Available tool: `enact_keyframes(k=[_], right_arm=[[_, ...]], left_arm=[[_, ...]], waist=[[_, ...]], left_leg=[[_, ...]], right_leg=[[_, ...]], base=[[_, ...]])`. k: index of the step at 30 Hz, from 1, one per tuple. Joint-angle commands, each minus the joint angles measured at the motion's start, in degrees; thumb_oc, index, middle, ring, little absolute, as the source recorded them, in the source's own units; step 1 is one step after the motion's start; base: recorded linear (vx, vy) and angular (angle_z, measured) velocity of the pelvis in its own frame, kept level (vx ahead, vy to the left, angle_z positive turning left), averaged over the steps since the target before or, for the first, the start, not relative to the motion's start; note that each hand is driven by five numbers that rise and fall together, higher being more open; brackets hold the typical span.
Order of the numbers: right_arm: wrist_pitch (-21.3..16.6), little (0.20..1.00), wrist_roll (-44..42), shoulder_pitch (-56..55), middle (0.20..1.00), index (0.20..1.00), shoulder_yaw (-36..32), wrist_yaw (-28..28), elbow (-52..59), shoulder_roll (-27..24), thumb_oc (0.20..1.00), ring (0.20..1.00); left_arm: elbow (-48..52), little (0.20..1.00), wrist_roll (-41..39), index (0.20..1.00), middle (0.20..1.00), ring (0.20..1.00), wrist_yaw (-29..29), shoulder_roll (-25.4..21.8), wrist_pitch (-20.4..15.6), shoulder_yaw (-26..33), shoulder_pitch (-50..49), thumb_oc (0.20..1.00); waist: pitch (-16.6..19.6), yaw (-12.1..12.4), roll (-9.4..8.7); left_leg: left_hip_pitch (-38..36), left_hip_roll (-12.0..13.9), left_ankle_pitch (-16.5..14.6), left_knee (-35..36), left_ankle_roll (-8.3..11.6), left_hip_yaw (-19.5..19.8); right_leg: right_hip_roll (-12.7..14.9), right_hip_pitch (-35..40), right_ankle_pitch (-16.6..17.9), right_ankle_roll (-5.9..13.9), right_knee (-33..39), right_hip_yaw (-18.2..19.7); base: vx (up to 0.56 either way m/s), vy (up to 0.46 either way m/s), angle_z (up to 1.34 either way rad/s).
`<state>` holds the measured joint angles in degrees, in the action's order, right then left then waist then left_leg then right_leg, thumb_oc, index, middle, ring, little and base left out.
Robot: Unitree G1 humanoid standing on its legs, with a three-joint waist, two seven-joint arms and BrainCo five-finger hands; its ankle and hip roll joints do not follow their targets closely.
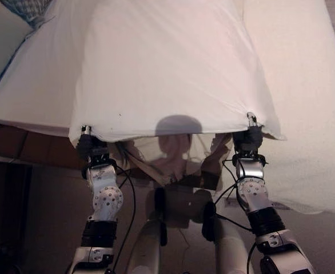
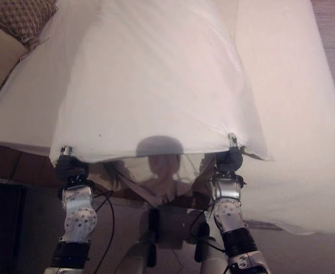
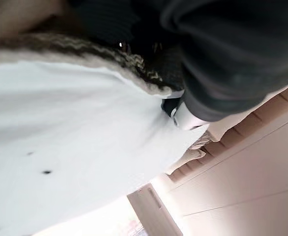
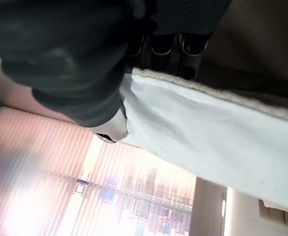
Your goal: Make the bed
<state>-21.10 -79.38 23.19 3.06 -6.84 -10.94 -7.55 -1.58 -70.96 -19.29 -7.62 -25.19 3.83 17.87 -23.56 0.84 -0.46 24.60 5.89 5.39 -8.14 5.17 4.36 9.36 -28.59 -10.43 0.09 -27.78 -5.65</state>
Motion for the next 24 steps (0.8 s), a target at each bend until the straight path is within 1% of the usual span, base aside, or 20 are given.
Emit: enact_keyframes(k=[1,3,4,5,6,7,8,9,10,11,12,13,15,16,17,18,19,21,22,24], right_arm=[[-8.49,0.2,2.52,-8.38,0.2,0.2,-4.46,1.55,9.16,-4.71,0.2,0.2],[-8.53,0.2,1.75,-8.99,0.2,0.2,-4.93,1.81,9.17,-5.04,0.2,0.2],[-8.56,0.2,1.7,-9.19,0.2,0.2,-5.02,2.03,9.02,-5.07,0.2,0.2],[-8.57,0.2,1.58,-9.35,0.2,0.2,-5.2,2.74,9.73,-4.98,0.2,0.2],[-7.99,0.2,2.01,-9.65,0.2,0.2,-4.71,2.77,10.05,-5.26,0.2,0.2],[-7.96,0.2,1.81,-9.68,0.2,0.2,-4.81,3.42,10.31,-4.93,0.2,0.2],[-7.68,0.2,1.68,-10.0,0.2,0.2,-4.25,3.75,11.66,-4.41,0.2,0.2],[-7.67,0.2,1.71,-9.97,0.2,0.2,-4.26,3.72,11.69,-4.35,0.2,0.2],[-7.33,0.2,1.97,-10.35,0.2,0.2,-4.76,4.11,12.22,-4.41,0.2,0.2],[-7.15,0.2,1.93,-10.54,0.2,0.2,-4.04,4.17,13.71,-3.86,0.2,0.2],[-6.53,0.2,2.37,-10.64,0.2,0.2,-3.98,5.28,13.64,-3.45,0.2,0.2],[-5.8,0.2,3.8,-11.21,0.2,0.2,-3.29,4.98,14.06,-3.63,0.2,0.2],[-5.52,0.2,2.55,-11.26,0.2,0.2,-2.81,6.4,13.46,-3.48,0.2,0.2],[-5.52,0.2,2.55,-11.26,0.2,0.2,-2.81,6.41,13.45,-3.47,0.2,0.2],[-5.31,0.2,2.65,-11.21,0.2,0.2,-2.27,6.53,11.63,-3.61,0.2,0.2],[-5.33,0.2,2.63,-11.57,0.2,0.2,-2.13,6.68,11.72,-3.53,0.2,0.2],[-5.32,0.2,4.25,-11.72,0.2,0.2,-1.84,6.46,11.48,-3.93,0.2,0.2],[-5.95,0.2,5.18,-12.33,0.2,0.2,-1.64,6.25,11.35,-3.96,0.2,0.2],[-5.95,0.2,6.25,-12.67,0.2,0.2,-1.25,5.99,11.44,-4.09,0.2,0.2],[-6.07,0.2,6.55,-13.42,0.2,0.2,-1.16,6.0,11.2,-4.49,0.2,0.2]], left_arm=[[6.05,0.2,4.69,0.2,0.2,0.2,4.86,-1.54,-5.51,4.25,-1.23,0.2],[6.31,0.2,4.9,0.2,0.2,0.2,5.71,-2.08,-5.27,4.22,-1.79,0.2],[6.63,0.2,4.61,0.2,0.2,0.2,6.51,-2.38,-5.12,3.99,-2.04,0.2],[6.98,0.2,4.49,0.2,0.2,0.2,7.76,-2.97,-4.5,3.73,-2.26,0.2],[7.05,0.2,4.43,0.2,0.2,0.2,8.84,-3.51,-4.22,3.24,-2.3,0.2],[6.27,0.2,2.84,0.2,0.2,0.2,9.94,-3.87,-4.23,3.12,-2.13,0.2],[6.58,0.2,3.11,0.2,0.2,0.2,11.6,-5.13,-3.84,2.01,-1.76,0.2],[6.57,0.2,3.11,0.2,0.2,0.2,11.6,-5.18,-3.85,2.01,-1.72,0.2],[6.65,0.2,4.31,0.2,0.2,0.2,12.22,-6.24,-3.31,2.01,-2.02,0.2],[7.1,0.2,3.53,0.2,0.2,0.2,12.9,-6.87,-2.83,1.33,-2.85,0.2],[6.85,0.2,4.53,0.2,0.2,0.2,13.33,-7.18,-1.97,1.78,-4.34,0.2],[7.14,0.2,5.66,0.2,0.2,0.2,13.45,-7.85,-1.85,1.6,-4.52,0.2],[7.05,0.2,5.12,0.2,0.2,0.2,14.09,-7.84,-2.0,1.51,-4.22,0.2],[7.05,0.2,5.12,0.2,0.2,0.2,14.09,-7.85,-2.0,1.51,-4.22,0.2],[6.65,0.2,5.37,0.2,0.2,0.2,13.32,-6.82,-1.68,1.41,-4.08,0.2],[6.6,0.2,5.55,0.2,0.2,0.2,13.12,-6.46,-1.43,1.54,-4.26,0.2],[6.42,0.2,6.27,0.2,0.2,0.2,12.64,-6.01,-1.33,1.76,-4.19,0.2],[5.54,0.2,6.39,0.2,0.2,0.2,11.95,-5.23,-1.38,1.74,-3.99,0.2],[5.03,0.2,7.24,0.2,0.2,0.2,11.28,-4.53,-1.29,1.38,-4.1,0.2],[4.82,0.2,6.88,0.2,0.2,0.2,11.09,-3.6,-0.95,0.83,-4.73,0.2]], waist=[[4.46,-4.31,0.89],[4.87,-3.84,1.13],[5.29,-3.66,1.31],[5.41,-3.64,1.38],[5.42,-3.93,1.42],[5.32,-4.2,0.87],[4.54,-4.34,-0.53],[4.66,-4.37,-0.68],[4.37,-4.77,-0.94],[4.22,-4.68,-1.03],[4.1,-3.8,-0.67],[4.0,-3.63,-0.29],[3.99,-4.1,0.0],[4.05,-4.08,-0.04],[3.71,-3.94,-0.31],[3.52,-3.94,-0.55],[3.62,-3.54,-1.24],[4.19,-3.63,-1.58],[4.41,-3.43,-1.71],[4.84,-3.49,-1.18]], left_leg=[[-5.04,8.14,9.11,10.64,2.76,4.08],[-4.67,9.41,11.02,13.14,4.12,5.07],[-3.88,9.62,10.95,13.14,4.52,5.36],[-4.71,9.6,10.54,12.99,4.31,4.13],[-5.37,9.34,8.13,11.79,3.89,2.49],[-4.53,8.22,3.98,7.37,3.28,0.0],[-1.92,2.99,-3.94,-2.74,1.38,0.24],[-1.43,2.73,-3.96,-3.19,1.23,0.21],[0.06,0.48,-5.87,-6.08,0.13,-0.8],[0.36,-0.28,-7.93,-7.16,-1.68,-1.95],[0.33,-0.71,-8.85,-7.72,-2.59,-3.54],[-0.13,-1.11,-9.15,-7.57,-3.34,-4.38],[-0.95,-2.61,-8.4,-5.34,-4.81,-5.68],[-0.91,-2.64,-8.35,-5.29,-4.82,-5.72],[-2.94,-4.8,-6.69,-1.45,-5.7,-7.16],[-3.94,-5.43,-6.23,0.56,-6.05,-7.82],[-4.44,-6.42,-4.97,2.42,-6.1,-8.73],[-6.05,-7.92,-3.96,5.17,-6.25,-9.19],[-6.11,-8.8,-3.6,5.03,-6.5,-9.55],[-6.79,-9.85,-3.52,5.41,-6.6,-8.86]], right_leg=[[-2.66,4.53,7.87,4.46,12.16,3.12],[-1.64,3.63,7.81,5.49,11.14,4.43],[-0.97,3.36,8.09,6.24,11.16,5.03],[0.4,3.56,8.96,7.25,11.88,5.71],[1.01,3.43,9.51,7.77,11.84,5.7],[2.98,4.44,11.58,9.19,14.16,6.3],[8.25,7.05,21.37,11.41,21.67,8.33],[8.48,6.98,21.84,11.56,22.15,8.41],[11.3,6.9,29.25,12.44,25.09,9.07],[12.96,6.35,31.82,11.92,26.75,8.57],[14.35,6.59,34.85,12.17,30.35,5.34],[13.36,6.73,31.46,10.85,29.12,4.18],[8.84,5.42,25.5,9.19,25.34,5.42],[8.87,5.3,25.49,9.2,25.29,5.48],[0.93,3.42,19.35,7.55,21.86,4.36],[-2.26,3.14,17.44,6.8,20.24,3.62],[-5.54,3.42,15.72,6.11,18.15,1.58],[-10.94,4.25,13.32,4.99,16.1,3.52],[-13.28,4.39,12.67,4.39,14.64,2.85],[-14.55,5.01,11.33,3.02,14.1,4.85]], base=[[0.05,0.383,-0.01],[0.07,0.43,-0.04],[0.11,0.561,-0.46],[0.11,0.532,-0.52],[0.1,0.558,-0.31],[0.11,0.744,-0.07],[0.07,0.631,-0.01],[0.06,0.723,0.02],[0.01,0.543,-0.09],[0.04,0.779,-0.13],[0.03,0.676,-0.56],[0.0,0.63,-0.65],[-0.04,0.453,-0.78],[-0.06,0.437,-0.54],[-0.05,0.37,-0.35],[-0.1,0.442,-0.39],[-0.07,0.207,-0.28],[-0.02,0.107,0.0],[0.0,0.042,0.13],[0.0,0.006,-0.07]])
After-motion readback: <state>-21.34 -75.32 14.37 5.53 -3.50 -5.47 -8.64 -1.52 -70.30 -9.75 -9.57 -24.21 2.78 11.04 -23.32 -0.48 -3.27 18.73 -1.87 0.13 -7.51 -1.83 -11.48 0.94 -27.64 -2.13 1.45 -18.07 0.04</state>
